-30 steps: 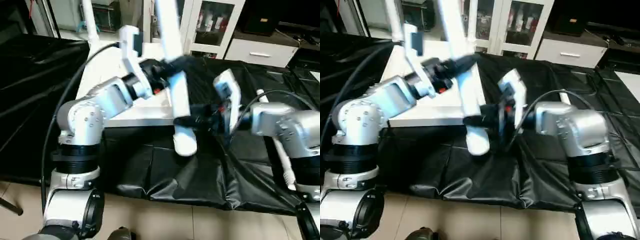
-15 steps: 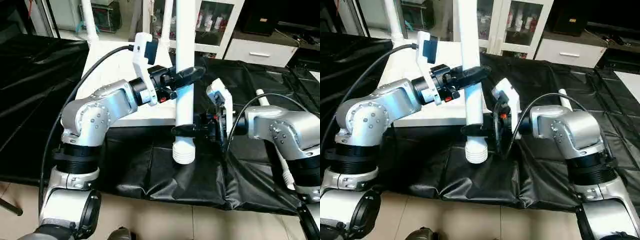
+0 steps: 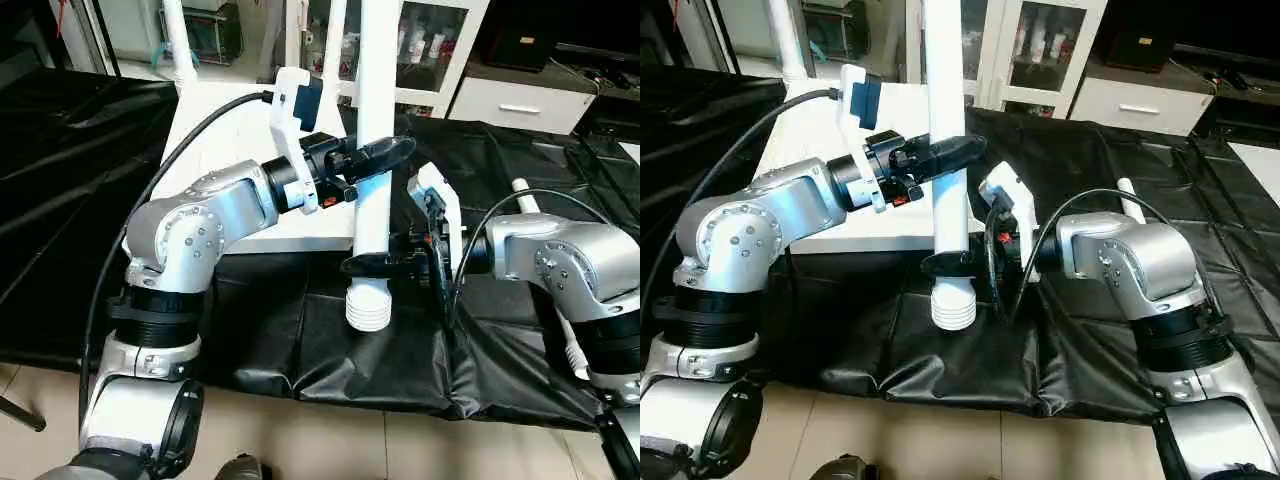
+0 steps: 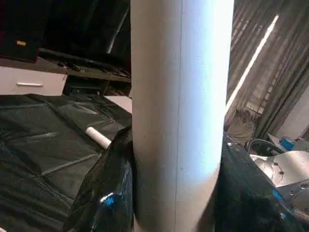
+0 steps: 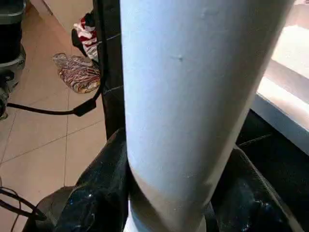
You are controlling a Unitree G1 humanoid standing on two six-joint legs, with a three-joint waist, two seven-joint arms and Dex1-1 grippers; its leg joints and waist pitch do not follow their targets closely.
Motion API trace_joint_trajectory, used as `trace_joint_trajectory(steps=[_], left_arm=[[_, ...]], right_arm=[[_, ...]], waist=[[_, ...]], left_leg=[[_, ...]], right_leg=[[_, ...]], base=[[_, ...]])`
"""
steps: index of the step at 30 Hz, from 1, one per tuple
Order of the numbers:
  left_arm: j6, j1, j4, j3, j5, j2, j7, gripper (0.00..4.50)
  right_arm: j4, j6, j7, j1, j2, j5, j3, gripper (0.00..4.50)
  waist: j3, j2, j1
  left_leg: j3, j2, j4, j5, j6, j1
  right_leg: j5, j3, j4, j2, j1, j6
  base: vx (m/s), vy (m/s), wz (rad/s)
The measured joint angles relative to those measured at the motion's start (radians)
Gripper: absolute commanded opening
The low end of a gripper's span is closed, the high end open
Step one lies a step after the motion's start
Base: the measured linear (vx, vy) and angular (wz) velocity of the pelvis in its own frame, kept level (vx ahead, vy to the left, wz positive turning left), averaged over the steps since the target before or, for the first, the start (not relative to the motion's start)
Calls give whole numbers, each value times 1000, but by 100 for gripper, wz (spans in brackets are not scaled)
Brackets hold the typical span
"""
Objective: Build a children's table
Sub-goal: Pick table leg
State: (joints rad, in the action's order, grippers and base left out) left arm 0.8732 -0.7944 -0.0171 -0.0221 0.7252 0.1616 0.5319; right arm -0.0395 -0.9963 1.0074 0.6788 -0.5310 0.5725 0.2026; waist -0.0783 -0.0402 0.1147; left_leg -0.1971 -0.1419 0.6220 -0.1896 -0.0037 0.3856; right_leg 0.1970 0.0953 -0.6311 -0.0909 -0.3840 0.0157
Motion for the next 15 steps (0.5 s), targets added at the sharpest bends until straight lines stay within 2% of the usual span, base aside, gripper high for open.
trace_joint_trajectory(steps=[1,2,4,6,8,10,15], left_arm=[[0,-2,0,0,-7,-2,-13,178],[3,-8,-2,-1,-12,-10,-30,213],[20,-17,-8,-14,-3,-13,-46,247],[32,-23,-11,-34,4,-13,-67,250],[51,-23,-9,-67,28,-14,-80,282],[51,-14,3,-77,31,-13,-82,290],[-80,111,50,-79,-61,-10,-135,331]], right_arm=[[-1,3,-2,0,0,-1,0,186],[-4,7,-7,0,0,-4,-3,186],[-9,9,-14,0,5,-4,-11,186],[-11,18,-38,-1,12,-14,-14,186],[-14,23,-75,-13,19,-21,-42,186],[-14,24,-104,-18,23,-24,-66,186],[-12,67,-256,-28,44,-60,-173,186]], waist=[[0,0,0],[0,0,1],[0,0,0],[0,-1,-1],[-1,-2,-1],[-1,-3,-1],[0,-2,-1]], left_leg=[[0,0,0,0,0,0],[0,0,0,0,0,0],[0,0,0,0,0,0],[0,0,0,0,0,0],[0,0,0,1,-1,0],[0,0,0,1,-1,0],[0,0,0,2,-4,0]], right_leg=[[0,0,0,0,0,0],[0,0,0,0,0,0],[0,0,0,0,0,1],[0,0,0,0,0,1],[0,0,-1,0,0,1],[0,0,0,0,0,1],[-1,0,0,0,0,0]], base=[[0,0,0],[0,0,0],[0,0,0],[0,0,0],[0,0,0],[0,0,0],[0,0,0]])
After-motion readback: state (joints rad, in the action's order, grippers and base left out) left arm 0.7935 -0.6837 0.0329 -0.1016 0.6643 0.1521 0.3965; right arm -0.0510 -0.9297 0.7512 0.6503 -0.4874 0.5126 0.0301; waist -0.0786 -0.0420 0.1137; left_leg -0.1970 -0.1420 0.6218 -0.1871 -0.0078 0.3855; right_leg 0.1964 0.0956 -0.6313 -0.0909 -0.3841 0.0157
